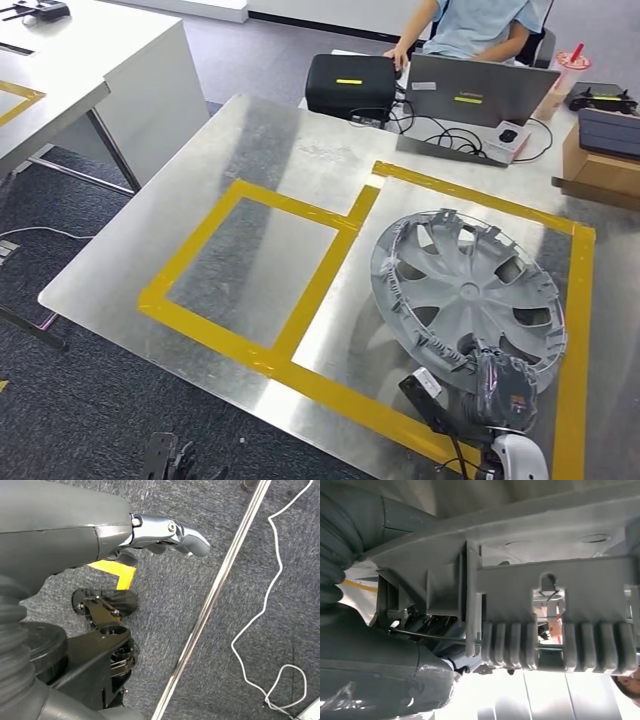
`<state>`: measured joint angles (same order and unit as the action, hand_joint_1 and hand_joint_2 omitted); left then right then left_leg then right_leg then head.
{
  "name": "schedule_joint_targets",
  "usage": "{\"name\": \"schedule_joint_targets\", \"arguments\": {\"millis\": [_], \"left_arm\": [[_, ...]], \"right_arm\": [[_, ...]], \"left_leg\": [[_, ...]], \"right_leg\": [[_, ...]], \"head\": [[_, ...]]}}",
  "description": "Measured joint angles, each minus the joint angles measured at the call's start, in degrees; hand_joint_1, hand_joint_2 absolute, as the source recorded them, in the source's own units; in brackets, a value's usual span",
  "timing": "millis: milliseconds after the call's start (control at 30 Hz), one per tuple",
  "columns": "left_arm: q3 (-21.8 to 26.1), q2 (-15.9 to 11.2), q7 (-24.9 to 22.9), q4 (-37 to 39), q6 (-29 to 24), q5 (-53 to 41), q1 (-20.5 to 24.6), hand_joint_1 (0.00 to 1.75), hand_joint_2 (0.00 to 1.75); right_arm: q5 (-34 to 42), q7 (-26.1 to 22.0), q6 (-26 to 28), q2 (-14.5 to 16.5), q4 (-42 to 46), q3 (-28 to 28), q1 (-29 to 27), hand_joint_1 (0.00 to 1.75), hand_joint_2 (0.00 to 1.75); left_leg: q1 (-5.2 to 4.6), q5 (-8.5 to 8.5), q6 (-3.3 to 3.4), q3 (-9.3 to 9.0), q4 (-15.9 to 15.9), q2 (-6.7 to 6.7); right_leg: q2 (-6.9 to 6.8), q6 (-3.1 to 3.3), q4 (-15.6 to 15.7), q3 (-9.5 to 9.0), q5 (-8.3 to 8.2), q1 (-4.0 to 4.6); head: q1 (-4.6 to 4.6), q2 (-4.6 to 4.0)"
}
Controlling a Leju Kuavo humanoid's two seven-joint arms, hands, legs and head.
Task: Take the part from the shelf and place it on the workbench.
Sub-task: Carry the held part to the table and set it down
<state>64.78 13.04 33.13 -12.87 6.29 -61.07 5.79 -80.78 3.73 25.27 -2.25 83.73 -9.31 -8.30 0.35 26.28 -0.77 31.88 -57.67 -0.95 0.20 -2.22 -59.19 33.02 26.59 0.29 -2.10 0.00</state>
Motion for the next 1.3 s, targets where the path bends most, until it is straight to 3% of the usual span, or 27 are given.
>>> {"name": "schedule_joint_targets", "arguments": {"millis": [133, 333, 667, 700, 733, 800, 833, 867, 1167, 1300], "left_arm": [[-0.3, -0.1, -0.3, 0.0, 0.2, -0.7, 0.2, 0.0, 1.75], [-1.3, -0.2, -0.8, 0.0, 0.3, -1.5, 0.7, 0.0, 1.75], [-2.5, -0.2, -0.7, 0.0, 0.1, -2.1, 1.3, 0.0, 1.75], [-2.5, -0.2, -0.7, 0.0, 0.0, -2.0, 1.3, 0.0, 1.75], [-2.6, -0.2, -0.7, 0.0, -0.3, -2.1, 1.4, 0.0, 1.75], [-2.9, -0.2, -0.7, 0.0, -0.8, -2.2, 1.4, 0.0, 0.87], [-3.0, -0.2, -0.8, 0.0, -1.0, -2.2, 1.4, 0.0, 0.44], [-3.1, -0.2, -0.8, 0.0, -1.2, -2.2, 1.4, 0.0, 0.0], [-3.2, -0.1, -1.4, 0.0, -1.6, -1.4, 1.5, 0.0, 0.0], [-3.2, 0.0, -1.4, 0.0, -1.6, -1.0, 1.4, 0.0, 0.0]], "right_arm": [[2.5, -0.7, -3.2, -2.6, -4.2, -0.5, 3.6, 1.75, 1.75], [6.5, -3.2, -7.7, -5.7, -10.6, -0.7, 9.6, 1.75, 1.75], [5.3, -4.6, -8.6, -6.9, -17.8, -1.7, 15.5, 1.75, 1.75], [4.9, -4.6, -8.6, -6.9, -17.9, -2.0, 15.6, 1.5, 1.75], [4.6, -4.6, -8.5, -6.9, -17.9, -2.3, 15.7, 1.06, 1.75], [4.1, -4.6, -8.3, -6.9, -17.9, -3.0, 15.8, 0.19, 1.75], [3.8, -4.6, -8.0, -6.9, -17.8, -3.4, 15.7, 0.0, 1.75], [3.6, -4.5, -7.7, -6.9, -17.8, -3.8, 15.4, 0.0, 1.75], [3.2, -3.8, -5.7, -6.9, -17.1, -5.3, 13.9, 0.0, 1.75], [5.6, -6.0, -3.9, -6.7, -15.5, -5.5, 12.5, 0.0, 1.75]], "left_leg": [[0.1, 0.17, -0.32, -0.32, 0.0, -0.1], [0.13, 0.05, -0.14, -0.66, 0.0, -0.6], [0.11, -0.21, 0.23, -0.68, 0.0, -0.72], [0.11, -0.21, 0.24, -0.67, 0.0, -0.73], [0.1, -0.21, 0.25, -0.67, 0.0, -0.73], [0.1, -0.21, 0.25, -0.69, 0.0, -0.73], [0.1, -0.22, 0.27, -0.7, 0.0, -0.72], [0.09, -0.23, 0.29, -0.68, 0.0, -0.71], [0.1, -0.43, 0.31, -0.31, 0.0, -0.69], [0.11, -0.4, 0.31, -0.27, 0.0, -0.68]], "right_leg": [[0.16, 0.35, 0.0, 0.07, 0.18, 0.09], [0.57, 0.45, 0.5, -0.34, 0.08, 0.13], [0.67, 0.29, 1.0, -0.62, -0.53, 0.12], [0.68, 0.25, 1.0, -0.63, -0.56, 0.12], [0.68, 0.21, 1.0, -0.64, -0.58, 0.12], [0.68, 0.02, 1.0, -0.63, -0.74, 0.11], [0.67, -0.09, 1.0, -0.61, -0.83, 0.11], [0.64, -0.19, 1.0, -0.6, -0.91, 0.1], [0.56, -0.12, 1.0, -0.79, -1.1, 0.1], [0.52, -0.08, 1.0, -0.69, -1.0, 0.11]], "head": [[0.02, 0.0], [0.04, 0.0], [0.04, 0.0], [0.05, 0.0], [0.05, 0.0], [0.04, 0.0], [0.04, 0.0], [0.04, 0.0], [0.04, 0.0], [0.05, 0.0]]}}
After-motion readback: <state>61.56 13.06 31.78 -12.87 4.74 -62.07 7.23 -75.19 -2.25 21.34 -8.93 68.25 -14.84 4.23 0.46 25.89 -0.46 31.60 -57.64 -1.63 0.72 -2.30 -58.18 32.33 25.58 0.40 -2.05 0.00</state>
